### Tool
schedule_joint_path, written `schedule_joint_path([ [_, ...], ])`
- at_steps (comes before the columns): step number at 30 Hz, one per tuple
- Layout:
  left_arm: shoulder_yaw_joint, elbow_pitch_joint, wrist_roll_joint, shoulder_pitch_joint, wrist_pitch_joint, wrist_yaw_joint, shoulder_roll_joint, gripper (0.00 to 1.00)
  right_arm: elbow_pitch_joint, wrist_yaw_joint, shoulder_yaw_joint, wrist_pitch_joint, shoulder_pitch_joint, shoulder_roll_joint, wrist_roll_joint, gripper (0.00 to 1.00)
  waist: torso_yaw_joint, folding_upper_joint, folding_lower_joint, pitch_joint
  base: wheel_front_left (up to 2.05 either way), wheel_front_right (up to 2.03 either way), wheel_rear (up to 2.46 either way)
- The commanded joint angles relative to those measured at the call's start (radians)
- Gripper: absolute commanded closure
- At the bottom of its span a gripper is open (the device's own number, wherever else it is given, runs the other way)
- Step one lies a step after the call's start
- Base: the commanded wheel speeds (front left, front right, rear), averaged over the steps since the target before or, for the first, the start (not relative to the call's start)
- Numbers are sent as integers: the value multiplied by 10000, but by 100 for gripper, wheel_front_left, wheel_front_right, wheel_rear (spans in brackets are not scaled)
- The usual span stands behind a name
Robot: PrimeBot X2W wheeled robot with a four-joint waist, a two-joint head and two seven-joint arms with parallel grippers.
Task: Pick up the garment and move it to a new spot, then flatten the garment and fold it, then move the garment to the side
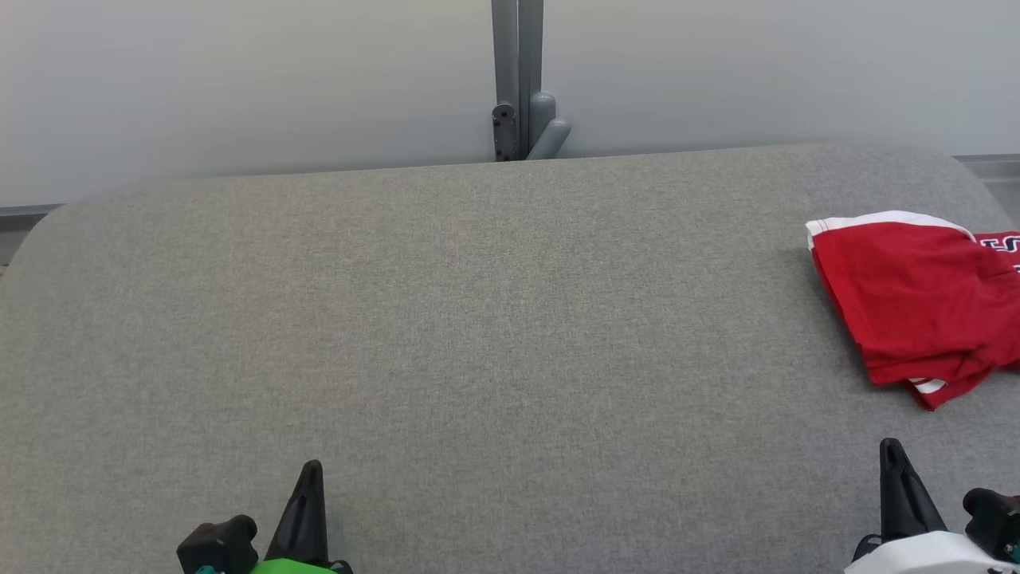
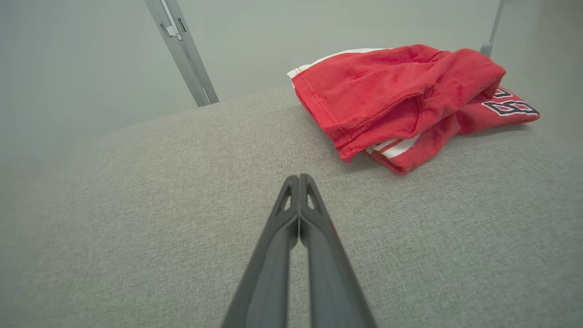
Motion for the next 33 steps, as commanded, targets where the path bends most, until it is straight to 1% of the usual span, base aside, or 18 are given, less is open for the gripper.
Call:
schedule_joint_path([
  [1,103,-191,-484,-266,78,-54,80,100,-132,-2,16,97,-287,-69,513,100,-1,10,0,0,0,0,0],
  [16,469,-253,-2986,-579,637,-231,165,100,-83,-3,186,713,-655,-102,3244,100,-13,22,0,-5,0,0,0],
  [17,469,-253,-2986,-579,637,-231,165,100,-83,-3,186,713,-655,-102,3244,100,-13,22,0,-5,0,0,0],
  [24,640,-305,-4007,-683,875,-301,193,100,-49,-4,243,981,-813,-114,4369,100,-18,28,0,-6,0,0,0],
  [25,685,-320,-4276,-720,944,-317,200,100,-39,-4,258,1054,-864,-117,4671,100,-20,30,0,-7,0,0,0],
  [33,863,-370,-5335,-828,1195,-393,218,100,-2,-5,313,1327,-1030,-131,5828,100,-26,37,0,-9,0,0,0],
])
